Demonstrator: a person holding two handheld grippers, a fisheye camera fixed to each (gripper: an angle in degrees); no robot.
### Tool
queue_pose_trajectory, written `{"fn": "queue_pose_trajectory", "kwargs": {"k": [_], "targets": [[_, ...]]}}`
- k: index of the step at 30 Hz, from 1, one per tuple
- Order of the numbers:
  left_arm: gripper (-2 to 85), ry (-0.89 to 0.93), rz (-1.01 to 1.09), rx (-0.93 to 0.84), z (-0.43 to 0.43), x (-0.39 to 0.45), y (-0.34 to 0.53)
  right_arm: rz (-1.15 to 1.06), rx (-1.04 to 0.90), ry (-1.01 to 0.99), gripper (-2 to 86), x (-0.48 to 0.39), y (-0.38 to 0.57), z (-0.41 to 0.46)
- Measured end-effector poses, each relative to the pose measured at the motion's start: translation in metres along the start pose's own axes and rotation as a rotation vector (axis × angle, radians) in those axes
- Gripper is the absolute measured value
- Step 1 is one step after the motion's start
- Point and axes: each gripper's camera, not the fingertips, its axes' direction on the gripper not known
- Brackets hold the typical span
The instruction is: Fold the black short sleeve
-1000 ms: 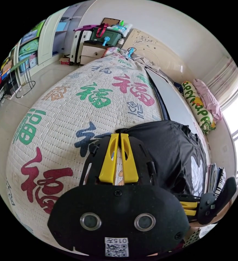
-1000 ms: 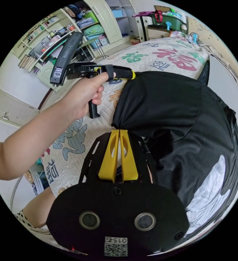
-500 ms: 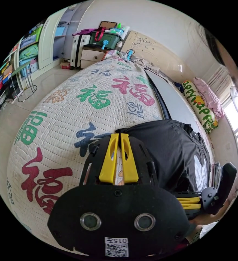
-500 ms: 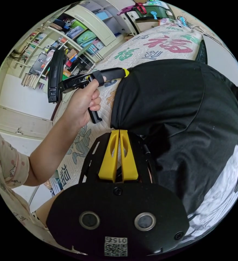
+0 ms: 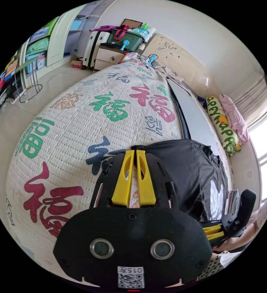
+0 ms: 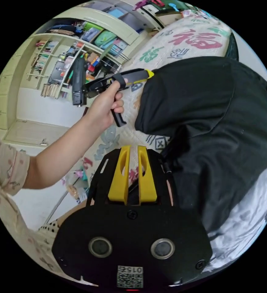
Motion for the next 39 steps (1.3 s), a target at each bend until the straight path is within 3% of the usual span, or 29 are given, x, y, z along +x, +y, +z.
{"fn": "queue_pose_trajectory", "kwargs": {"k": [5,9,14,16,20,22,25,34,39], "targets": [[3.9,-0.085,0.003,-0.031,-0.018,0.016,-0.033,-0.002,0.07,0.016,5.1,-0.009,0.023,-0.112],[4.7,-0.169,0.067,0.009,-0.041,0.046,-0.047,0.154,0.147,0.169,5.1,0.026,0.066,-0.219],[4.7,-0.069,0.092,-0.114,-0.021,0.08,-0.017,0.408,0.211,0.354,5.8,0.046,0.132,-0.302],[5.2,0.083,-0.026,-0.226,-0.006,0.074,0.026,0.566,0.242,0.377,6.5,0.044,0.181,-0.319],[5.5,0.222,-0.102,-0.39,-0.005,0.063,0.106,0.796,0.208,0.319,10.3,0.032,0.262,-0.314],[5.9,0.185,-0.126,-0.484,-0.013,0.052,0.154,0.914,0.165,0.288,11.1,0.014,0.312,-0.302],[7.1,0.083,-0.115,-0.558,-0.021,0.035,0.198,0.923,0.071,0.287,11.4,-0.023,0.343,-0.276],[11.0,-0.083,-0.117,-0.662,0.035,0.008,0.27,0.963,-0.194,0.327,13.3,-0.08,0.337,-0.185],[10.7,-0.156,-0.075,-0.681,0.068,0.006,0.297,1.0,-0.227,0.34,11.9,-0.105,0.32,-0.157]]}}
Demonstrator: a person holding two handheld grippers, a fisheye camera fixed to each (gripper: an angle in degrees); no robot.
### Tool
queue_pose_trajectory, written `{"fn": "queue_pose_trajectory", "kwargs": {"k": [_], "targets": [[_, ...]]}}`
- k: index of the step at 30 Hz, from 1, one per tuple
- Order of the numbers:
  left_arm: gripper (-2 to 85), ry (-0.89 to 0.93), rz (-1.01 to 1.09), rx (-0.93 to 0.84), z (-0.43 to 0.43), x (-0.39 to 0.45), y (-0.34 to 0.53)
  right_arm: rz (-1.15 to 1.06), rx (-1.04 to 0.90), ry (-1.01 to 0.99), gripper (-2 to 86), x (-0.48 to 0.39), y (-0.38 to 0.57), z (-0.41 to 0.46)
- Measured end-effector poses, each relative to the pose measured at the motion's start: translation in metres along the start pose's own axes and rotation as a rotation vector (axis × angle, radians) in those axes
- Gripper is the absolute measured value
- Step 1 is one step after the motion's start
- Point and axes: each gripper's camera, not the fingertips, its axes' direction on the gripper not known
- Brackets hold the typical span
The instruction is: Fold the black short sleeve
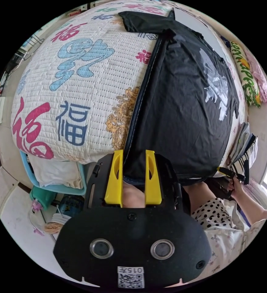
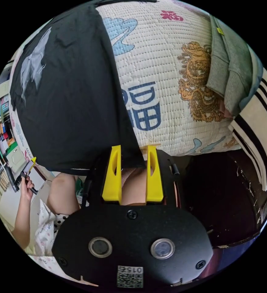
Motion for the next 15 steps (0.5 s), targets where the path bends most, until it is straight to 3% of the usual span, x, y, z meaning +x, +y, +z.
{"fn": "queue_pose_trajectory", "kwargs": {"k": [7,15], "targets": [[7.5,-0.137,0.013,-0.046,0.039,0.006,-0.035,0.058,-0.028,-0.059,2.1,-0.035,0.012,0.001],[1.9,-0.174,0.007,-0.064,0.063,-0.006,-0.061,0.025,-0.038,-0.071,0.3,-0.047,0.032,-0.008]]}}
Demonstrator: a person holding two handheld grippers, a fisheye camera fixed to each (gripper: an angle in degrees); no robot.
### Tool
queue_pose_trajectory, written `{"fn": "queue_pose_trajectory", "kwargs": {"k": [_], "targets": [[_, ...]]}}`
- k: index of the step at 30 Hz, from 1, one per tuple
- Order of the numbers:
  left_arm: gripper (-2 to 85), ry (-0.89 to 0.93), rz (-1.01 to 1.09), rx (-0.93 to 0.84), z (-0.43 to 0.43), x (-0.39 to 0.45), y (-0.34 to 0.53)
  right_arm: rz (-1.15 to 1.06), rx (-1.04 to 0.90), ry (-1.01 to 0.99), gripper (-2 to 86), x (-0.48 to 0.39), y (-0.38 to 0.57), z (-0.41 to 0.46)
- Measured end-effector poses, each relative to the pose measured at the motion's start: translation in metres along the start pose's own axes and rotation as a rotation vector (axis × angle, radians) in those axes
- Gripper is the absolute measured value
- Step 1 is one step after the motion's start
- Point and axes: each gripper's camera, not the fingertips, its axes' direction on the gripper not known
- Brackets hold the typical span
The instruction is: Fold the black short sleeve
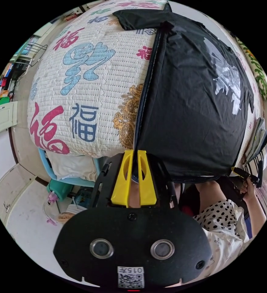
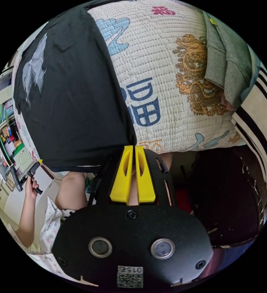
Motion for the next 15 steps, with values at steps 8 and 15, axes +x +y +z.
{"fn": "queue_pose_trajectory", "kwargs": {"k": [8,15], "targets": [[0.1,-0.048,-0.008,0.024,0.017,-0.003,-0.018,-0.038,-0.009,0.052,1.0,-0.018,0.019,0.002],[8.0,0.087,0.056,-0.042,0.071,0.001,-0.051,-0.018,-0.054,-0.025,5.0,-0.014,0.016,0.025]]}}
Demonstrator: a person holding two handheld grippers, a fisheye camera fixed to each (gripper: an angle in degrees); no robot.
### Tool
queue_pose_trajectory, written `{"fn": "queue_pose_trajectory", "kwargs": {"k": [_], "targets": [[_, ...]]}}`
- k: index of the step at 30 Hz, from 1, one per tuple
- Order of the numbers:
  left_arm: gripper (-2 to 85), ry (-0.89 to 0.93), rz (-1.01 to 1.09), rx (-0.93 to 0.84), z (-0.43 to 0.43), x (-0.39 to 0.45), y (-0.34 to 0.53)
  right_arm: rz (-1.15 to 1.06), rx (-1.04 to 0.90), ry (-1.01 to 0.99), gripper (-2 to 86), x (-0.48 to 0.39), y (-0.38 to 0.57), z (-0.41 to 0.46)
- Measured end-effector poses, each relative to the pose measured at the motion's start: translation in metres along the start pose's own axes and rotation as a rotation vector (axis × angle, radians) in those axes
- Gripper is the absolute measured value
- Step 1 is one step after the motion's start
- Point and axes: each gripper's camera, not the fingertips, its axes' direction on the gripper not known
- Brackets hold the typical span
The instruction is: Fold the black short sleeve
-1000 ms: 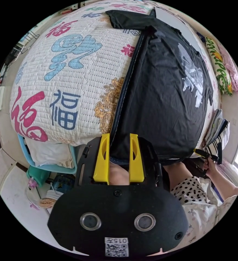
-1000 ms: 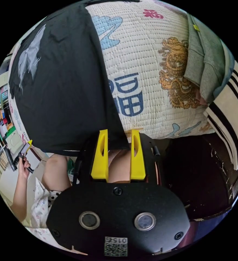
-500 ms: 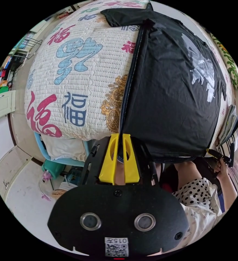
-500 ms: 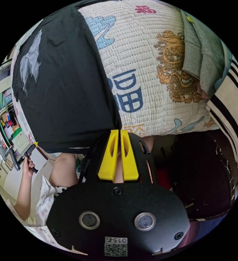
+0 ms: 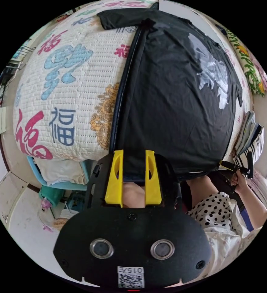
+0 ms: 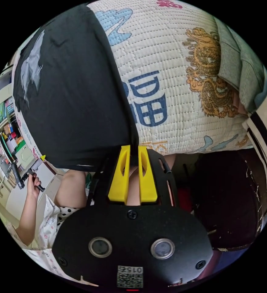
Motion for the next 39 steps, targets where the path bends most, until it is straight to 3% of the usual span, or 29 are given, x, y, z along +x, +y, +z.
{"fn": "queue_pose_trajectory", "kwargs": {"k": [9,18,23,31,35,39], "targets": [[0.6,-0.028,0.014,0.035,0.013,-0.01,-0.005,-0.055,-0.035,0.092,0.5,-0.01,0.009,-0.001],[-0.2,-0.179,-0.017,0.011,0.052,0.0,-0.028,-0.09,-0.021,0.201,0.2,-0.017,0.011,0.011],[-0.3,-0.182,-0.047,0.079,0.058,-0.009,-0.018,-0.132,0.024,0.193,0.2,-0.001,0.019,0.005],[0.0,-0.227,0.127,0.032,0.046,-0.023,-0.015,-0.168,-0.007,0.208,0.0,0.026,0.022,-0.034],[-0.1,-0.216,0.113,0.034,0.054,-0.037,-0.01,-0.201,0.026,0.145,0.0,0.065,0.028,-0.048],[-0.4,-0.262,0.079,0.033,0.052,-0.04,-0.008,-0.252,0.044,0.253,0.0,0.067,0.017,-0.057]]}}
